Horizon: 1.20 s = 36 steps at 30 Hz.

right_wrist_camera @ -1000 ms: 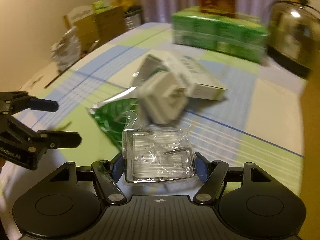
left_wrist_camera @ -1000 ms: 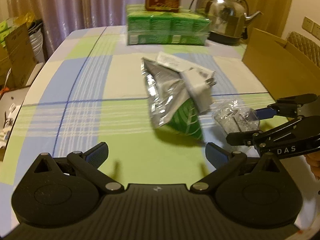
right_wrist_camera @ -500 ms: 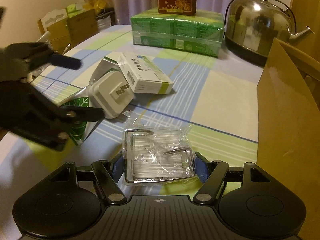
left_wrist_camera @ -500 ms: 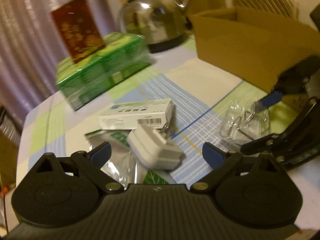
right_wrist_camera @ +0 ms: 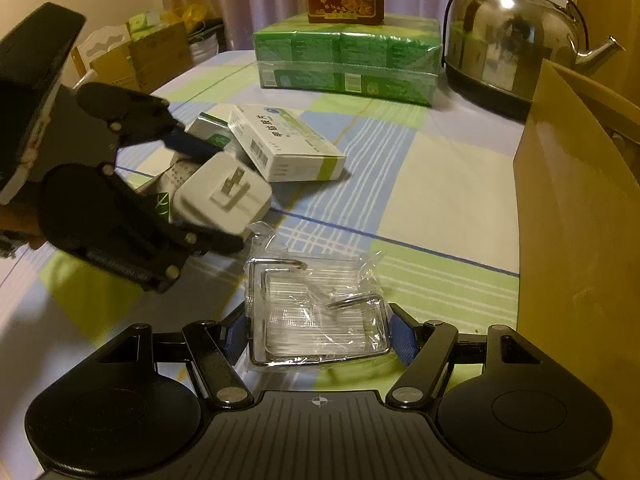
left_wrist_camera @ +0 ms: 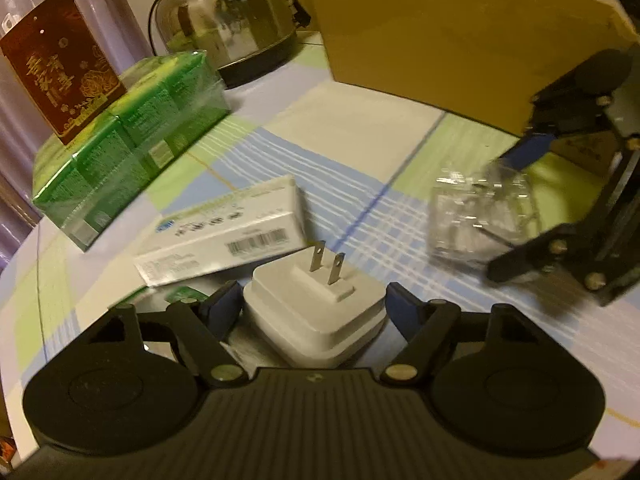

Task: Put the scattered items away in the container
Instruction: 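Grasp the white plug adapter with the left tool while the right tool holds the soap rack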

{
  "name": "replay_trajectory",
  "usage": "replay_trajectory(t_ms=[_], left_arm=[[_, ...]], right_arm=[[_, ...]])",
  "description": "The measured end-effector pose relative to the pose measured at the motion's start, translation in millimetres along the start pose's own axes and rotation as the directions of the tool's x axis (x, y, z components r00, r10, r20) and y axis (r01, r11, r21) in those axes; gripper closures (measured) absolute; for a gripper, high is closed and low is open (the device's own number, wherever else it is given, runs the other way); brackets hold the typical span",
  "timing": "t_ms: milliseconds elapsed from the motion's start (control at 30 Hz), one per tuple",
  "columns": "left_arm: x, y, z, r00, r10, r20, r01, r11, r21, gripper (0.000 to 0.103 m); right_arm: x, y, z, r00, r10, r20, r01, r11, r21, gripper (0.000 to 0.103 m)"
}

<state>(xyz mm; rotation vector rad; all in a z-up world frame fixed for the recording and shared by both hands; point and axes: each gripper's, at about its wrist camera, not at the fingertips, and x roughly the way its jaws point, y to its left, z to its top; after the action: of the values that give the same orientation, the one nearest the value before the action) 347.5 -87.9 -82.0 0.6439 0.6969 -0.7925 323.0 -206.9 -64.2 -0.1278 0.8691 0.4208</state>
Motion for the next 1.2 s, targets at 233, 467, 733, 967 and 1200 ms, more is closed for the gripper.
replay_trajectory(t_ms=[233, 467, 733, 967, 1200], left_arm=[[-39, -43, -23, 0.999, -0.046, -0.002, 0.046, 0.997, -0.069, 0.029], [-84, -92, -55, 0.996, -0.085, -0.003, 0.082, 0.972, -0.221, 0.029], [-97, -109, -67, 0.998, 0.006, -0.055, -0.031, 0.889, -0.457, 0.023], [-91, -105, -71, 0.993, 0.1, -0.068, -0.118, 0.674, -0.73, 0.026], [-85, -111, -58, 0.999, 0.049, -0.016, -0.048, 0.805, -0.591, 0.032]], right_arm=[[-20, 9, -13, 1.0, -0.004, -0.011, 0.004, 1.0, -0.018, 0.036], [-52, 26, -45, 0.999, 0.013, -0.032, -0.013, 1.0, -0.008, 0.036], [-83, 32, -78, 0.999, -0.007, -0.044, 0.01, 0.998, 0.063, 0.036], [-96, 28, -86, 0.999, -0.028, -0.038, 0.031, 0.996, 0.085, 0.036], [-99, 25, -93, 0.999, -0.033, -0.039, 0.036, 0.996, 0.087, 0.036]])
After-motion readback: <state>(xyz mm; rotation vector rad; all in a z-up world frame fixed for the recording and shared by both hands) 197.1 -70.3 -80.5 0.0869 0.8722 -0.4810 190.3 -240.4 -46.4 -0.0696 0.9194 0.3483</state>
